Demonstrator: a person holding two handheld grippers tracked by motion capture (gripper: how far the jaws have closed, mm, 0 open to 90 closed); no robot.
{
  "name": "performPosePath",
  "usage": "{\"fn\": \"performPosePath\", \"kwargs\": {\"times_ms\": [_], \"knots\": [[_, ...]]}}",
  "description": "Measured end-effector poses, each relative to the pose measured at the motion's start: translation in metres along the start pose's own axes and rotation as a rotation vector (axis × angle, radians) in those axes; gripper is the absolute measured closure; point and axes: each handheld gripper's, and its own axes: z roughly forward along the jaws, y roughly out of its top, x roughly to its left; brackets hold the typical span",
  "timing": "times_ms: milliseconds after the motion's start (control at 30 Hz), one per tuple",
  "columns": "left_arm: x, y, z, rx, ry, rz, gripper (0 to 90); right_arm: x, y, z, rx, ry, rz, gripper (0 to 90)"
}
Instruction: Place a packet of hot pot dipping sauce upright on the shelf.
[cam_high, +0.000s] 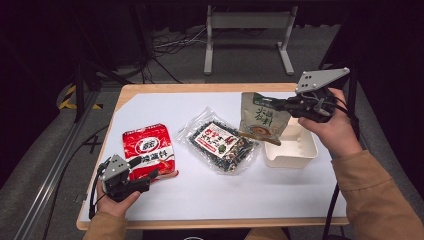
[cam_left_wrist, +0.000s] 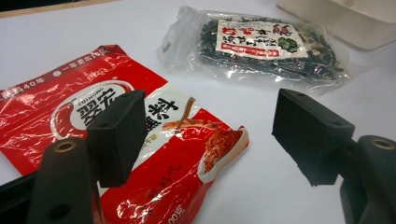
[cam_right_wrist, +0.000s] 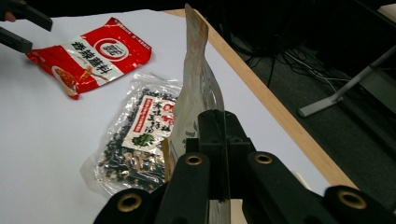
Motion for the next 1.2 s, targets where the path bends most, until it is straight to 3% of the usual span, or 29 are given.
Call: {"fn": "performPosePath", "kwargs": {"times_ms": [233, 400, 567, 767, 1033, 1200], "knots": [[0.001, -0.002, -0.003, 0.000, 0.012, -0.006, 26.7, -0.019, -0.003, -0.001, 0.006, -0.018, -0.011, 89.1], [0.001, -0.004, -0.006, 0.002, 0.024, -0.012, 26.7, -0.036, -0.006, -0.002, 0.003, -0.008, -0.045, 89.1], [0.001, -0.006, -0.009, 0.006, 0.032, -0.014, 26.7, -0.048, -0.010, -0.001, 0.009, 0.000, -0.044, 89.1], [0.001, -0.009, -0.013, 0.007, 0.038, -0.022, 27.6, -0.064, -0.017, 0.001, 0.008, -0.014, -0.084, 89.1], [0.001, -0.010, -0.014, 0.006, 0.041, -0.021, 28.2, -0.084, -0.020, 0.006, 0.005, -0.011, -0.062, 89.1], [0.001, -0.009, -0.012, 0.008, 0.037, -0.019, 28.6, -0.097, -0.023, 0.011, 0.011, -0.017, -0.082, 89.1]]}}
